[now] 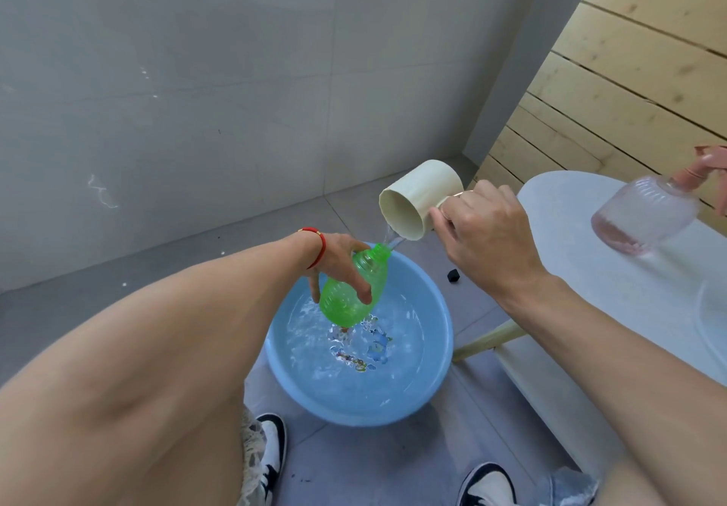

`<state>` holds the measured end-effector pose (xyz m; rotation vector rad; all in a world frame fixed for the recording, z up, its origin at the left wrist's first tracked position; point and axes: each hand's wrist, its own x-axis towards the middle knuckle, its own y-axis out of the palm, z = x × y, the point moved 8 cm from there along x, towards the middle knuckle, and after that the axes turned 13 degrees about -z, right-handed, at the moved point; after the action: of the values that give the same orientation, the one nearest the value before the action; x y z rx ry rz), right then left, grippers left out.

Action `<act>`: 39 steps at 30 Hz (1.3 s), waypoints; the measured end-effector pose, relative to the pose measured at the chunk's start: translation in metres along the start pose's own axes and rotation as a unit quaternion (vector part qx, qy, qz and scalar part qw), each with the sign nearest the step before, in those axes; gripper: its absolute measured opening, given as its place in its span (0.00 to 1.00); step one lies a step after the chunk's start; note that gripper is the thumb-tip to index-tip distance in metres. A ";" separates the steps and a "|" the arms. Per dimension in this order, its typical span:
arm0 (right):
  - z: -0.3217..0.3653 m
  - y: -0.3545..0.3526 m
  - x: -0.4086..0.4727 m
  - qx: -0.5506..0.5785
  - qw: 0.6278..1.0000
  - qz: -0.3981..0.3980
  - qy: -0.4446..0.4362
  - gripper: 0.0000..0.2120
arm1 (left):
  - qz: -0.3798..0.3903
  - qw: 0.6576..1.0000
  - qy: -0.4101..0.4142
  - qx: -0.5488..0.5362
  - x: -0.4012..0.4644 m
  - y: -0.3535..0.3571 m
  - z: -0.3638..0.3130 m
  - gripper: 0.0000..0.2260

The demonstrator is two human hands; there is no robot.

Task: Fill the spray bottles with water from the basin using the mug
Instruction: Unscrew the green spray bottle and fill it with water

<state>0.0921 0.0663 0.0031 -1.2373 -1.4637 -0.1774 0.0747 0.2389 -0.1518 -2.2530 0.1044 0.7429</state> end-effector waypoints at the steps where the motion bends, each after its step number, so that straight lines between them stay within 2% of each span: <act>1: 0.002 0.000 0.001 -0.001 1.000 -0.003 -0.009 0.18 | -0.001 1.000 0.002 -0.003 0.000 0.000 -0.001 0.52; 7: 0.016 -0.007 0.007 -0.005 0.998 -0.023 -0.059 0.17 | -0.005 1.000 0.005 -0.008 0.004 -0.003 0.000 0.47; 10: 0.018 -0.003 0.009 -0.008 0.998 -0.026 -0.054 0.17 | -0.006 1.000 0.005 -0.006 0.007 -0.004 0.004 0.47; 13: 0.014 0.010 0.004 0.017 1.000 0.015 0.002 0.17 | -0.010 1.000 0.009 -0.006 0.011 -0.006 0.008 0.47; 15: 0.006 0.028 -0.008 0.045 0.991 0.083 0.093 0.19 | -0.016 1.000 0.006 -0.013 0.013 -0.009 0.012 0.46; 16: 0.003 0.041 -0.016 0.061 0.977 0.132 0.154 0.21 | -0.020 1.000 -0.005 -0.022 0.014 -0.011 0.016 0.45; 18: 0.000 0.073 -0.042 0.090 0.927 0.243 0.272 0.24 | -0.023 0.999 -0.023 -0.040 0.015 -0.013 0.024 0.40; 21: 0.010 0.115 -0.089 0.104 0.844 0.375 0.369 0.17 | -0.027 0.998 -0.034 -0.053 0.020 -0.016 0.033 0.39; 24: 0.042 0.144 -0.138 0.102 0.786 0.492 0.360 0.07 | -0.034 0.997 -0.037 -0.059 0.025 -0.017 0.039 0.40; 27: 0.073 0.154 -0.185 0.067 0.752 0.570 0.324 0.15 | -0.034 0.996 -0.042 -0.066 0.029 -0.014 0.042 0.32; 29: 0.086 0.156 -0.213 0.052 0.741 0.583 0.328 0.16 | -0.037 0.997 -0.046 -0.057 0.032 -0.009 0.041 0.37; 32: 0.093 0.158 -0.244 0.014 0.748 0.574 0.333 0.15 | -0.052 0.996 -0.057 -0.042 0.042 -0.003 0.041 0.48; 35: 0.098 0.158 -0.261 -0.018 0.770 0.563 0.298 0.16 | -0.056 0.994 -0.070 -0.056 0.047 0.002 0.045 0.50; 39: 0.117 0.168 -0.277 0.009 0.768 0.583 0.266 0.18 | -0.050 0.994 -0.074 -0.064 0.049 0.003 0.048 0.57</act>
<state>0.0856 0.0620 -0.3414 -1.6865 -0.0458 0.3195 0.0916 0.2770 -0.2066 -2.2959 -0.1290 0.8817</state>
